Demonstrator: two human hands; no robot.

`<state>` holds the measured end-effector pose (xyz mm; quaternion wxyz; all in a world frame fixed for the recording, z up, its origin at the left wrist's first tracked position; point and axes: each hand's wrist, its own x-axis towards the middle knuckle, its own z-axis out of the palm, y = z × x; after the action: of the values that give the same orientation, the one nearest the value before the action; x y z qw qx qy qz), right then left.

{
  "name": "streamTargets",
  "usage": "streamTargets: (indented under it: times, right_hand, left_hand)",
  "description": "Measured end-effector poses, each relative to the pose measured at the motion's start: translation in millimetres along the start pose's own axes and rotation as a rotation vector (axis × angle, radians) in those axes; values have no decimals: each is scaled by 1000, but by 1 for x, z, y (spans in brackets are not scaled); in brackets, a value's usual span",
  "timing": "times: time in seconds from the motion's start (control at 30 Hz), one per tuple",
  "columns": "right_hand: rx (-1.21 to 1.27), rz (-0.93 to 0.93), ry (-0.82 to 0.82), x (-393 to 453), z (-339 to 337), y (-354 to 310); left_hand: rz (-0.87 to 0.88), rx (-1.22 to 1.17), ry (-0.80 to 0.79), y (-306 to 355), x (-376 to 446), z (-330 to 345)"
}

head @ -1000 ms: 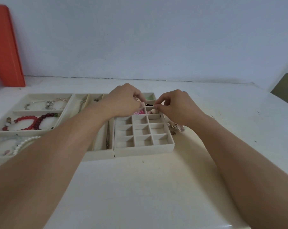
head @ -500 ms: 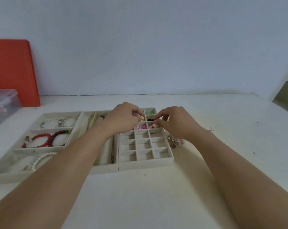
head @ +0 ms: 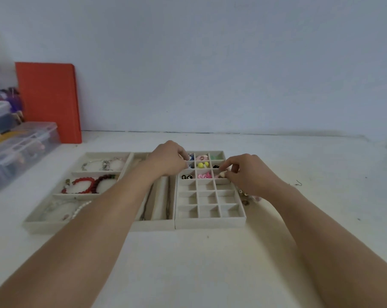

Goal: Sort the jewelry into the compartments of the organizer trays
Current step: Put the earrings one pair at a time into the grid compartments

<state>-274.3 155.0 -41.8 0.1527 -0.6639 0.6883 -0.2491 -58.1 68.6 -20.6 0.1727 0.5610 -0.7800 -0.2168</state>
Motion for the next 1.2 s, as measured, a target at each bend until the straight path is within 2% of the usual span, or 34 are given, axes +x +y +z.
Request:
streamTargets:
  times: [0.43,0.6,0.67,0.87,1.07,1.2]
  right_hand:
    - [15,-31,18,3,4,3]
    - [122,2,45,4,-21,10]
    - [92,15,71,2,-38,17]
    - [-116,82,-194,-5,-61,42]
    - [-163,136,-193,-5,-58,52]
    - [-170,102,-202,-10,-68,42]
  left_hand:
    - [38,-7,21,6,-3,8]
    - [124,-89,37,11,-9,14]
    - [170,-119,42,17,-14,16]
    - [274,-115,-17,43,-31,30]
    - [315,-67,-73,65,-32,43]
    - [343,2,-90,83,-28,47]
